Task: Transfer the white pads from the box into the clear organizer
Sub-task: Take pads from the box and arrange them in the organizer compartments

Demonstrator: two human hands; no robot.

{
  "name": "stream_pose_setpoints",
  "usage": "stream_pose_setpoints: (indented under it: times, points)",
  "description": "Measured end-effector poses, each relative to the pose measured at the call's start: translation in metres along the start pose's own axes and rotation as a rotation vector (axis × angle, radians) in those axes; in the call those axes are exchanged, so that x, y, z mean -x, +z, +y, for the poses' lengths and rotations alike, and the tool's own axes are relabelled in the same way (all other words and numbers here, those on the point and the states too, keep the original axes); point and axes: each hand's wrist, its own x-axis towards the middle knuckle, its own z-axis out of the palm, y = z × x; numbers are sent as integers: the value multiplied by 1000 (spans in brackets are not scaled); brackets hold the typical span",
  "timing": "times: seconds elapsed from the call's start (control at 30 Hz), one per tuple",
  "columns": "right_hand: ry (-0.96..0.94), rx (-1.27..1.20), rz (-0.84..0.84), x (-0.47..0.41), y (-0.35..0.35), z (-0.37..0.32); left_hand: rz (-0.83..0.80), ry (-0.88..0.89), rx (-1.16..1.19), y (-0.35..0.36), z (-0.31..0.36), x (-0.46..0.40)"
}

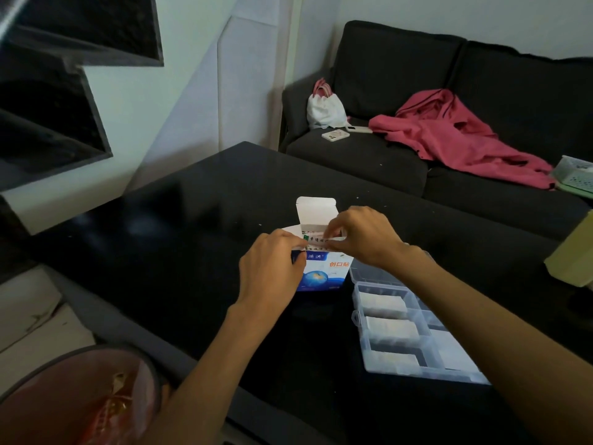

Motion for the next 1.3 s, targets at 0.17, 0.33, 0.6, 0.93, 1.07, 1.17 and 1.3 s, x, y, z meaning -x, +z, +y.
stream_pose_setpoints:
  times: [0.17,0.33,0.6,0.93,1.07,1.17,1.3]
  points:
    - [23,-59,-151,-11,1,2,6,-6,-5,0,1,1]
    - [76,-220,-59,-15,-11,8,20,0,-11,1,2,1]
    - [391,-849,190,11,-30,14,86,30,-22,4,1,1]
    - [586,-1197,-164,116,-36,14,-419,-133,852,1,47,17]
    - [705,-1222,-224,149,-16,16,-646,-137,842,13,52,27]
    - [746,-1216,-235,156,-4,15,-657,-172,792,24,56,33]
    - [718,-1095,-236,158,4,20,-664,-209,804,33,61,36]
